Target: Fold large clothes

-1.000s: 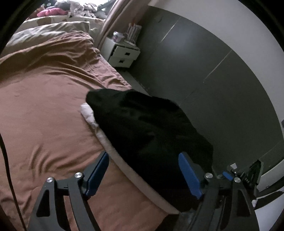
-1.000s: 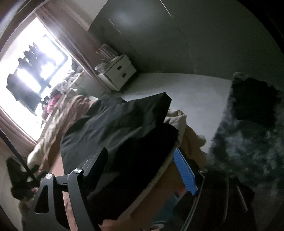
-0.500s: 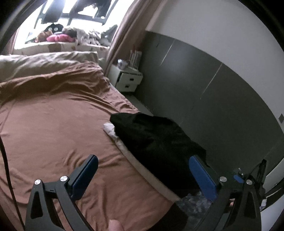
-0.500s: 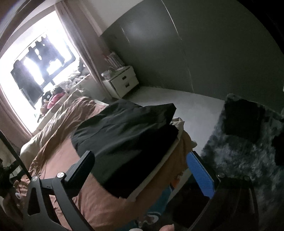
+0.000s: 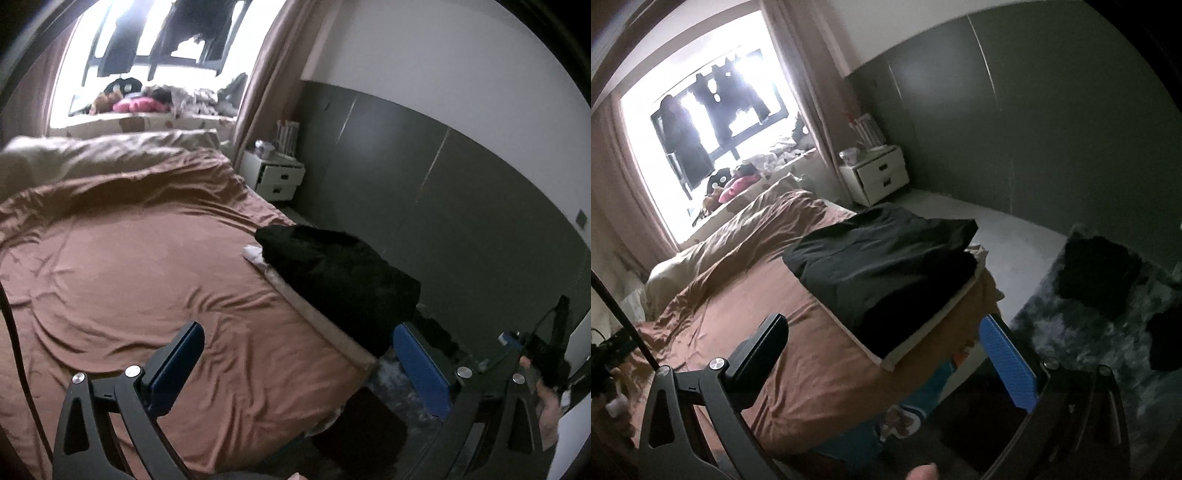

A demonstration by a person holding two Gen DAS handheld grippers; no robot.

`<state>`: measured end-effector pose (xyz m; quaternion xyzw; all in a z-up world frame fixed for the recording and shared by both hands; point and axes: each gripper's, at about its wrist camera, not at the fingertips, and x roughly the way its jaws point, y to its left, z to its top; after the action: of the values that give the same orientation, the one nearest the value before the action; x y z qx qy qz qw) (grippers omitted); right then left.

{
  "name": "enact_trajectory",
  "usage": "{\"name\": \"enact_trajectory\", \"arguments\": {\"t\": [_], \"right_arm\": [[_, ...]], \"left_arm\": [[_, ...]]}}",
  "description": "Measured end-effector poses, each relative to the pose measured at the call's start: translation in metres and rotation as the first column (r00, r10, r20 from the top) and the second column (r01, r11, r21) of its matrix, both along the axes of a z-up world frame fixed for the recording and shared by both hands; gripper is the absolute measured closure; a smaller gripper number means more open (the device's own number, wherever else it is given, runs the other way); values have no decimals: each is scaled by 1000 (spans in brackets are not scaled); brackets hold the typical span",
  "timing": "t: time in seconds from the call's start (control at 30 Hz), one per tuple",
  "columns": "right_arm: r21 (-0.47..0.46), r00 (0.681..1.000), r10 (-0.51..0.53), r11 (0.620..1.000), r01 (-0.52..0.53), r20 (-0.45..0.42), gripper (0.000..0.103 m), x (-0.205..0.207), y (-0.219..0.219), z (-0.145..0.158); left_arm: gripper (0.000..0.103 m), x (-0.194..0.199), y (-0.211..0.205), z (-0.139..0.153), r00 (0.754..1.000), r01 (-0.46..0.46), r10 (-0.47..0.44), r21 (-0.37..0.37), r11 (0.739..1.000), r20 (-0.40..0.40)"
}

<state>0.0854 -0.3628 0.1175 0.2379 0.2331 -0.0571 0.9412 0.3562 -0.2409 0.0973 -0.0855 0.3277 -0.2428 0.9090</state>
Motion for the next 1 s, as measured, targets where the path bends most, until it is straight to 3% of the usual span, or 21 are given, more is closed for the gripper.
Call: {"name": "enact_trajectory", "arguments": {"t": [0.3,0.5,0.77,1.0], "right_arm": [[-56,999,25,998,-22,47,0,-48,33,2],[-71,994,65,996,-59,84,0,-72,54,-9],[-115,983,119,988,-103,143,0,-99,71,-18],[-136,969,132,985,-105,210,0,-119,81,-44]], "left_arm": [[0,-79,33,12,995,-19,17,26,999,98],[0,-131,68,11,983,-93,88,19,996,162],[0,-189,108,6,957,-199,184,43,979,223],[0,-245,134,4,928,-280,256,53,959,272]]}}
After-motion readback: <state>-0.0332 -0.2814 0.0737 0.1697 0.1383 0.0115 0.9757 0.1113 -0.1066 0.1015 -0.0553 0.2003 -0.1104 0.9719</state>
